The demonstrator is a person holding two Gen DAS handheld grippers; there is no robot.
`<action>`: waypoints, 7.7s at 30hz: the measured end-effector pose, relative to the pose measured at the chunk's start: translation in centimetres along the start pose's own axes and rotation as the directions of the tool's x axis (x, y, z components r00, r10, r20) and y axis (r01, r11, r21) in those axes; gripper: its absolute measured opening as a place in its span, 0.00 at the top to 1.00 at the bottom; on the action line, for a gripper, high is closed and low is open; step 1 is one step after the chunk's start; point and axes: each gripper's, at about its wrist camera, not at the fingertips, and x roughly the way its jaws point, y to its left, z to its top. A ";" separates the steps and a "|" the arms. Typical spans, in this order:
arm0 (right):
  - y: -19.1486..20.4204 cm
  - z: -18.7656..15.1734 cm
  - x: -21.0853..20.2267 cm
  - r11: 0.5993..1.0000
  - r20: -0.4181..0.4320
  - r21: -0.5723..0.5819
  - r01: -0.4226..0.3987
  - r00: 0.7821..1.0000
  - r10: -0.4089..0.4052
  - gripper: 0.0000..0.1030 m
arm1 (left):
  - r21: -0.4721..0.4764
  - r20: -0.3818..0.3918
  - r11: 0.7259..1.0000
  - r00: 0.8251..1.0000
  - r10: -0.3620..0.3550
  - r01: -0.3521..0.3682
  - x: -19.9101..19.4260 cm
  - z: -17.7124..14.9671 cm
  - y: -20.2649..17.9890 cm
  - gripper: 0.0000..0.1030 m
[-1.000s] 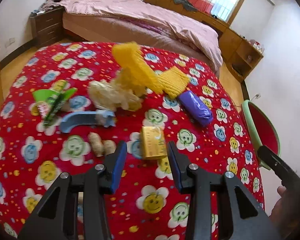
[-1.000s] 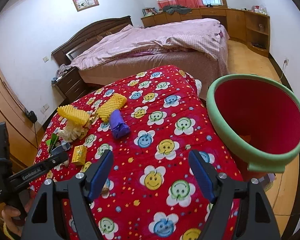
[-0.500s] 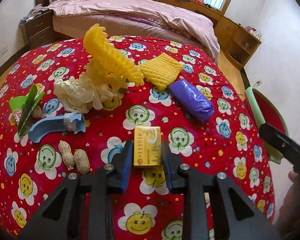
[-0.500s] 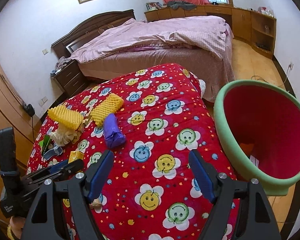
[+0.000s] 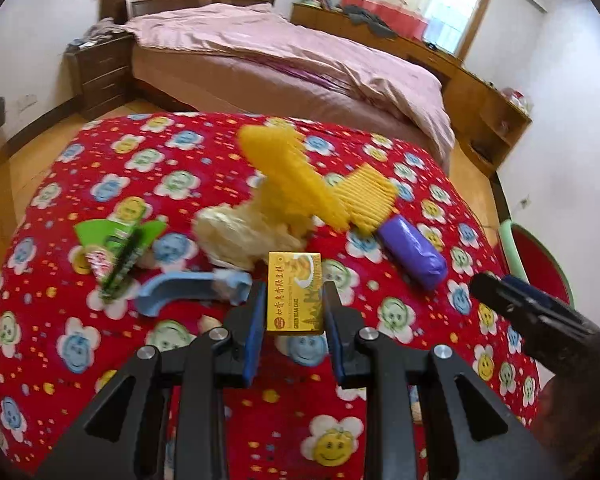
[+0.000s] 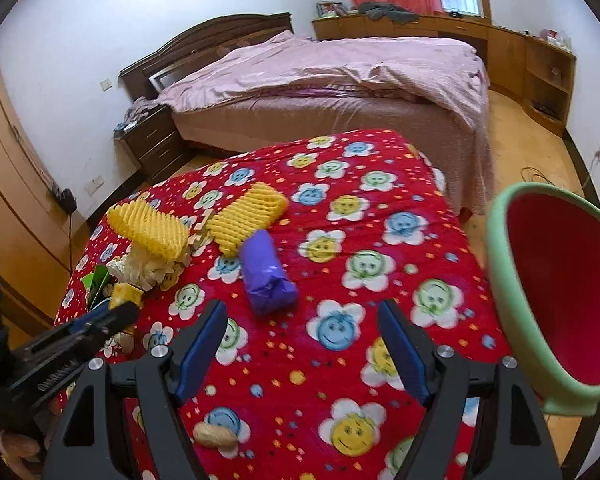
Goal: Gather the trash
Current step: 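Grasp the small yellow box with the left tool while the right tool grasps the purple wrapper, then carry both items over the red bucket and open both tools to drop them, then move both tools back over the bedspread toward the remaining items, then grasp the green packet with the left tool while the right tool grasps the blue plastic clip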
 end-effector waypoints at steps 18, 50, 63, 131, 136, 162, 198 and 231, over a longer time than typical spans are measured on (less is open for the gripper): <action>2.1 0.6 6.6 0.998 -0.085 -0.054 -0.044 0.996 0.039 0.64 | -0.031 0.005 0.999 1.000 0.011 -0.011 -0.2 0.0 1.2 0.73; -6.0 -2.4 -10.1 0.996 0.147 0.089 0.006 0.989 -0.019 0.72 | 0.198 0.000 0.969 0.988 -0.151 0.149 -3.6 -0.2 -12.3 0.73; -14.5 -3.3 -13.6 0.972 0.184 0.213 0.101 0.973 -0.142 0.72 | 0.330 -0.052 0.910 0.968 -0.247 0.250 -2.3 -0.7 -22.2 0.73; -11.6 -3.0 -12.2 0.969 0.175 0.247 0.000 0.984 -0.044 0.38 | 0.230 -0.037 0.958 0.986 -0.165 0.169 -2.5 1.2 -17.0 0.60; -9.7 -2.9 -11.2 0.973 0.159 0.231 -0.019 0.987 -0.018 0.37 | 0.200 -0.010 0.972 0.993 -0.121 0.121 -3.2 1.8 -13.8 0.60; -1.9 -2.3 -4.2 0.983 0.050 0.172 -0.066 0.997 0.059 0.35 | -0.048 0.021 0.991 0.992 0.123 -0.122 -3.1 3.0 5.2 0.58; 4.0 -2.2 0.4 0.994 -0.012 0.086 -0.065 0.998 0.066 0.35 | -0.081 -0.020 0.992 0.996 0.091 -0.092 3.1 3.2 12.2 0.55; 18.8 -2.6 8.4 0.979 -0.139 -0.144 -0.146 0.982 0.126 0.23 | -0.235 0.067 0.956 0.978 0.196 -0.176 -5.7 -1.6 17.7 0.63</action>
